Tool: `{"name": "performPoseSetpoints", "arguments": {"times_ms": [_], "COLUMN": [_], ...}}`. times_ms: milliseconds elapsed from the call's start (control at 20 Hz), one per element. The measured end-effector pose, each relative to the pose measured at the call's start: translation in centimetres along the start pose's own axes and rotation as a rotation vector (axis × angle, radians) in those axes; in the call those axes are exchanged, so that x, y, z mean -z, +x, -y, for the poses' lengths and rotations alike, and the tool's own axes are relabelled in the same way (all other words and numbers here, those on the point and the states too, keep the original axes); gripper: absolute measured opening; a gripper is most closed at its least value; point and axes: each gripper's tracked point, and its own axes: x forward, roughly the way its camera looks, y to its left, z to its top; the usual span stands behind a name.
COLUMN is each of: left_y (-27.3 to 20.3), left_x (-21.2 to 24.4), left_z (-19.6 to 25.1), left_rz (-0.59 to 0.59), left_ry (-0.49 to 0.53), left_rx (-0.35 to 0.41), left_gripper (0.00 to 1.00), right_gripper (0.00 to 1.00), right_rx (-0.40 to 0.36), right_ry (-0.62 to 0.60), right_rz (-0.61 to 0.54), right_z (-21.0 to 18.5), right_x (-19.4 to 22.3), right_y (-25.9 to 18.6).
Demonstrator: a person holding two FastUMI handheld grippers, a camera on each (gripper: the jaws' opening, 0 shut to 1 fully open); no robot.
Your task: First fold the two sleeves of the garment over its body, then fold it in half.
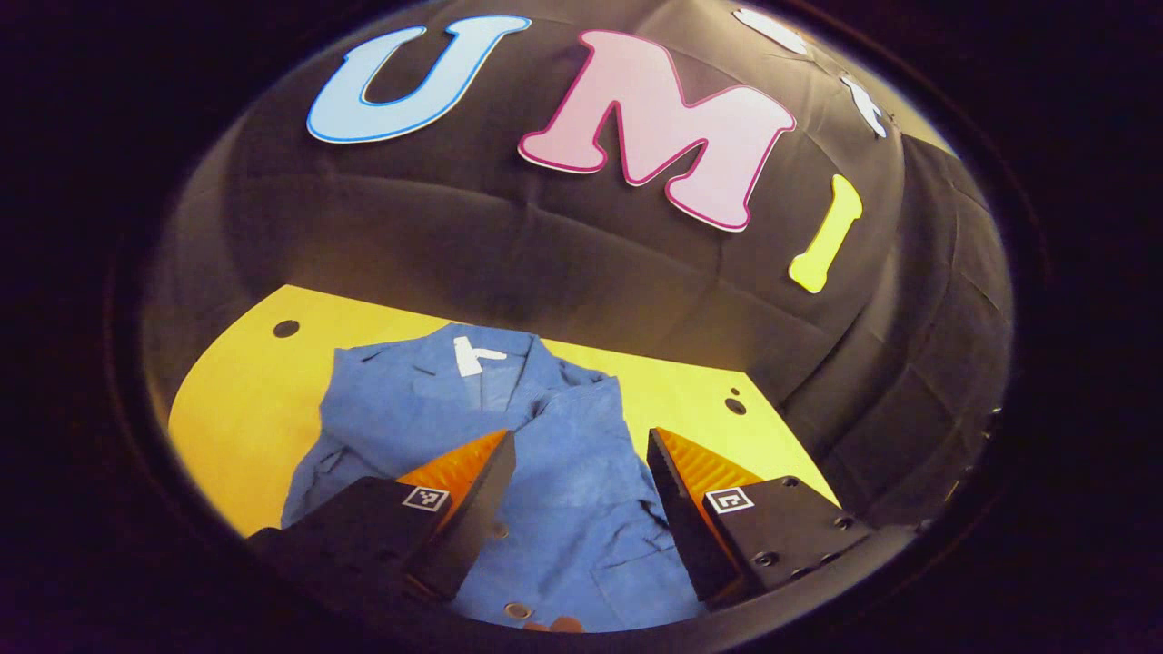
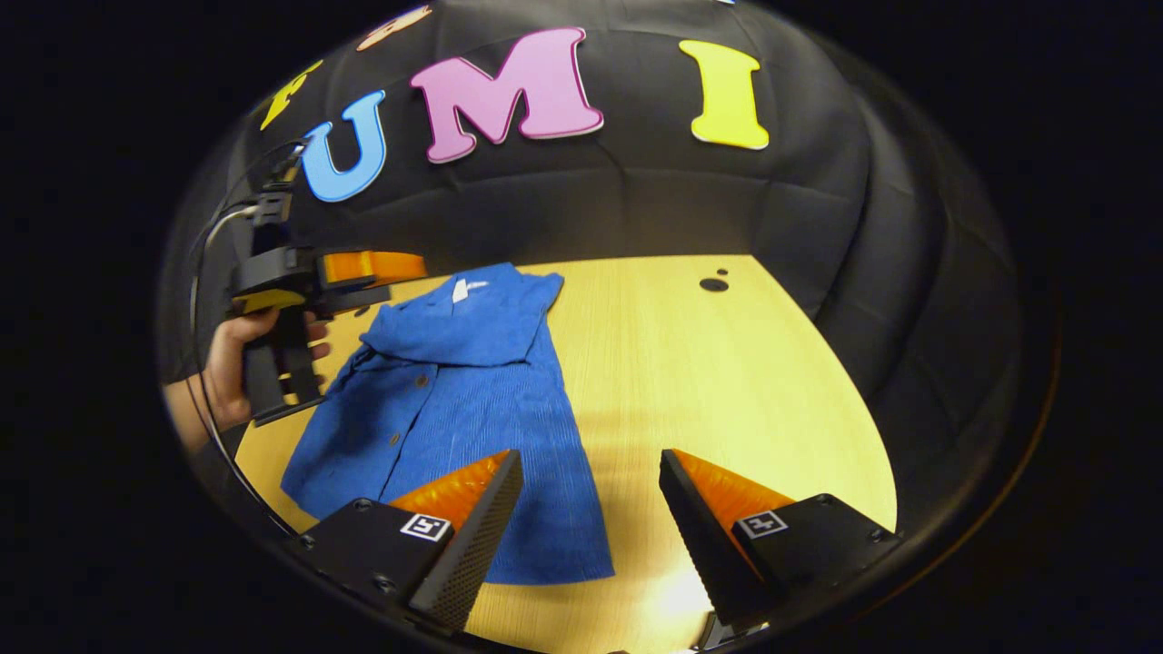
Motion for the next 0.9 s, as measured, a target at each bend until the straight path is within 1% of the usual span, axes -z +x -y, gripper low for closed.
{"name": "performPoseSetpoints", "arguments": {"times_ms": [100, 200, 250, 400, 450, 550, 650, 800, 850, 900], "left_y": [-4.1, -8.3, -10.5, -15.0, -16.1, -16.9, -16.6, -16.5, -16.3, -15.8], "left_x": [4.6, 9.8, 12.0, 18.1, 19.5, 21.5, 23.0, 24.6, 24.1, 24.6], "left_z": [-3.7, -6.6, -8.8, -14.7, -16.2, -17.2, -17.2, -18.0, -17.8, -17.9], "left_rz": [-0.083, -0.188, -0.227, -0.357, -0.387, -0.436, -0.478, -0.514, -0.495, -0.498], "left_ry": [0.025, 0.045, 0.048, 0.048, 0.043, 0.005, -0.016, 0.007, 0.036, 0.049], "left_rx": [-0.047, -0.059, -0.099, -0.235, -0.277, -0.300, -0.310, -0.318, -0.315, -0.306], "left_gripper": [0.85, 0.85, 0.85, 0.85, 0.85, 0.85, 0.85, 0.85, 0.85, 0.83], "right_gripper": [0.97, 0.98, 0.98, 0.98, 0.98, 1.00, 0.99, 0.99, 0.99, 1.00], "right_rx": [0.003, 0.004, 0.007, 0.013, 0.019, 0.047, 0.050, 0.081, 0.084, 0.087], "right_ry": [-0.003, 0.018, 0.038, 0.099, 0.119, 0.131, 0.122, 0.053, 0.038, 0.028], "right_rz": [-0.073, -0.146, -0.169, -0.251, -0.271, -0.290, -0.317, -0.347, -0.325, -0.333], "right_z": [-0.2, -0.5, -0.6, -1.2, -1.3, -1.4, -1.9, -1.5, -1.6, -1.6], "right_x": [2.2, 4.4, 5.2, 8.0, 8.7, 9.7, 10.5, 11.6, 11.1, 11.4], "right_y": [0.5, 0.9, 1.1, 1.3, 1.3, 1.7, 2.2, 2.8, 2.9, 3.1]}}
